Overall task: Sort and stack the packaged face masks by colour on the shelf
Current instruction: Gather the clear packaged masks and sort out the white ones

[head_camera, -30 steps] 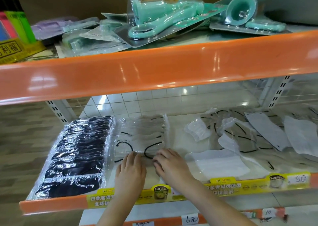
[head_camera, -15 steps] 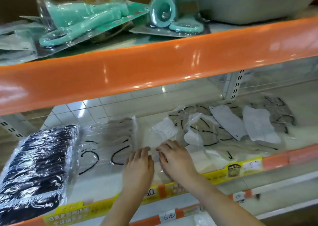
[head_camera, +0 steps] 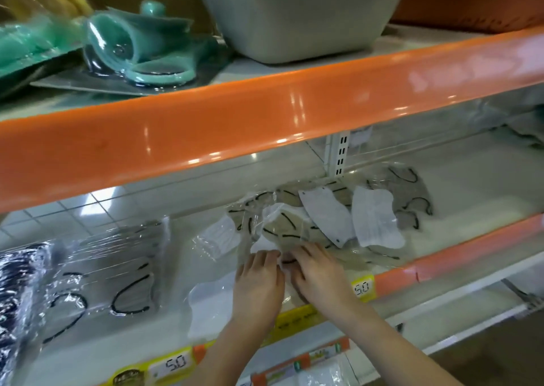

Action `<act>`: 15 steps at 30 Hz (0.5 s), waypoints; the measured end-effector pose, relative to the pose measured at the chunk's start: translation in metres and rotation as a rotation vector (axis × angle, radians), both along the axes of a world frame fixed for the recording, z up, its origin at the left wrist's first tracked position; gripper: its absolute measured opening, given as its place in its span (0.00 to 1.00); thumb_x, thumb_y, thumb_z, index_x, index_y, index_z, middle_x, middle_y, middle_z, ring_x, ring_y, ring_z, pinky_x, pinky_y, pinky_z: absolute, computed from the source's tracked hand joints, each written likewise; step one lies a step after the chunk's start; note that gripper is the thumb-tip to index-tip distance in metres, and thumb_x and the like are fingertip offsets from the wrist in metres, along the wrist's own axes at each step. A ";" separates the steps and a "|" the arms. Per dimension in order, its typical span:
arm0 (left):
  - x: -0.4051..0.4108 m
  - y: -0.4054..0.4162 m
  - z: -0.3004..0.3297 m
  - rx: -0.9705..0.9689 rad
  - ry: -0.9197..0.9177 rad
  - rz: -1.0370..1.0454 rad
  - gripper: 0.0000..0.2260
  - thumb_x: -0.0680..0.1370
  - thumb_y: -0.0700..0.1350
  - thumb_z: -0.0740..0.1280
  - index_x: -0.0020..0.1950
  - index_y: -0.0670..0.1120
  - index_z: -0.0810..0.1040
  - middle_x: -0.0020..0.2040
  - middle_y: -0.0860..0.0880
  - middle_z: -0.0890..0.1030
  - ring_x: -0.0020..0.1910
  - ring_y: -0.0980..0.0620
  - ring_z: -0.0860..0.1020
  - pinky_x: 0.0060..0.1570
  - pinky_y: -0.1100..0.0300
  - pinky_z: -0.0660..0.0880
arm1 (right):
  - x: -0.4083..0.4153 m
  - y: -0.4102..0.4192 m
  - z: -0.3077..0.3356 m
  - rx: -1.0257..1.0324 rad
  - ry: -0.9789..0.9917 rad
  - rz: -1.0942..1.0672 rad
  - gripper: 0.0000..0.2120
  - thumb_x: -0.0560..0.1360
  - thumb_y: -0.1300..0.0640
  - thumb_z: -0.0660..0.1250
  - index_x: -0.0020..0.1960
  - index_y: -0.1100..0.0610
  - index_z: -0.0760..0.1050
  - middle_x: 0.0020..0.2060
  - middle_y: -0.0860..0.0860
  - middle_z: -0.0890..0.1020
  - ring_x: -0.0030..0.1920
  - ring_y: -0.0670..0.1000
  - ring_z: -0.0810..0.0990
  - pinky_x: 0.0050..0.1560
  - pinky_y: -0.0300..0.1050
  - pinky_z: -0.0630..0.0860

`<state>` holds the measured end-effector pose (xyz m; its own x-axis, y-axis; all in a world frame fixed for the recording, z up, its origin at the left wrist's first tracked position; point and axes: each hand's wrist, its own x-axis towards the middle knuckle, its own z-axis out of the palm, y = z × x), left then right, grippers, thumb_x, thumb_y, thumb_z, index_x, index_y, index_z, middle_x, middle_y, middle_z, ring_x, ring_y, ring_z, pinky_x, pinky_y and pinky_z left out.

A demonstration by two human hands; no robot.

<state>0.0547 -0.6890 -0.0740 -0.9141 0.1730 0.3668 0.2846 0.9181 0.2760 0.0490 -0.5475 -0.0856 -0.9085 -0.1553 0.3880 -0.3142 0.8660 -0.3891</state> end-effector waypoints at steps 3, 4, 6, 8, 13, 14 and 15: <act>-0.003 0.021 -0.003 0.014 -0.034 -0.020 0.15 0.69 0.45 0.56 0.46 0.46 0.81 0.42 0.49 0.82 0.42 0.47 0.80 0.36 0.56 0.78 | -0.003 0.025 -0.001 -0.061 -0.041 0.072 0.14 0.73 0.59 0.61 0.56 0.54 0.77 0.52 0.52 0.79 0.53 0.54 0.77 0.49 0.48 0.78; -0.004 0.027 -0.003 0.010 -0.048 -0.027 0.16 0.69 0.45 0.56 0.47 0.46 0.81 0.43 0.49 0.82 0.43 0.47 0.80 0.38 0.55 0.78 | -0.004 0.034 -0.002 -0.062 -0.054 0.090 0.15 0.73 0.61 0.62 0.58 0.54 0.77 0.54 0.51 0.78 0.55 0.54 0.76 0.51 0.48 0.77; -0.005 0.037 -0.004 -0.015 -0.069 -0.038 0.15 0.69 0.46 0.56 0.46 0.47 0.81 0.43 0.49 0.82 0.44 0.47 0.80 0.37 0.55 0.78 | -0.007 0.046 -0.006 -0.036 -0.080 0.096 0.16 0.73 0.61 0.63 0.61 0.53 0.76 0.56 0.49 0.76 0.56 0.52 0.75 0.53 0.47 0.77; -0.006 0.045 -0.006 -0.023 -0.084 -0.043 0.15 0.69 0.46 0.56 0.45 0.47 0.81 0.43 0.49 0.82 0.43 0.47 0.81 0.36 0.55 0.77 | -0.011 0.055 -0.008 -0.001 -0.103 0.086 0.17 0.73 0.61 0.65 0.61 0.52 0.75 0.57 0.49 0.75 0.57 0.52 0.74 0.53 0.48 0.76; -0.009 0.056 -0.015 -0.008 -0.094 -0.051 0.18 0.69 0.46 0.57 0.51 0.44 0.81 0.47 0.47 0.82 0.44 0.45 0.81 0.39 0.55 0.78 | -0.018 0.067 -0.012 0.097 -0.093 0.017 0.22 0.68 0.55 0.70 0.61 0.56 0.74 0.58 0.52 0.75 0.59 0.56 0.74 0.54 0.50 0.76; -0.008 0.056 -0.017 -0.009 -0.089 -0.050 0.18 0.69 0.45 0.57 0.51 0.43 0.81 0.47 0.46 0.82 0.45 0.45 0.81 0.39 0.55 0.78 | -0.019 0.068 -0.013 0.094 -0.098 -0.007 0.24 0.66 0.54 0.73 0.61 0.57 0.74 0.58 0.53 0.75 0.60 0.57 0.74 0.55 0.51 0.77; -0.008 0.056 -0.018 -0.001 -0.082 -0.045 0.18 0.69 0.45 0.57 0.52 0.43 0.81 0.48 0.46 0.82 0.45 0.45 0.81 0.40 0.55 0.78 | -0.019 0.068 -0.015 0.087 -0.101 -0.030 0.27 0.63 0.52 0.76 0.60 0.59 0.75 0.58 0.55 0.76 0.60 0.59 0.75 0.55 0.53 0.77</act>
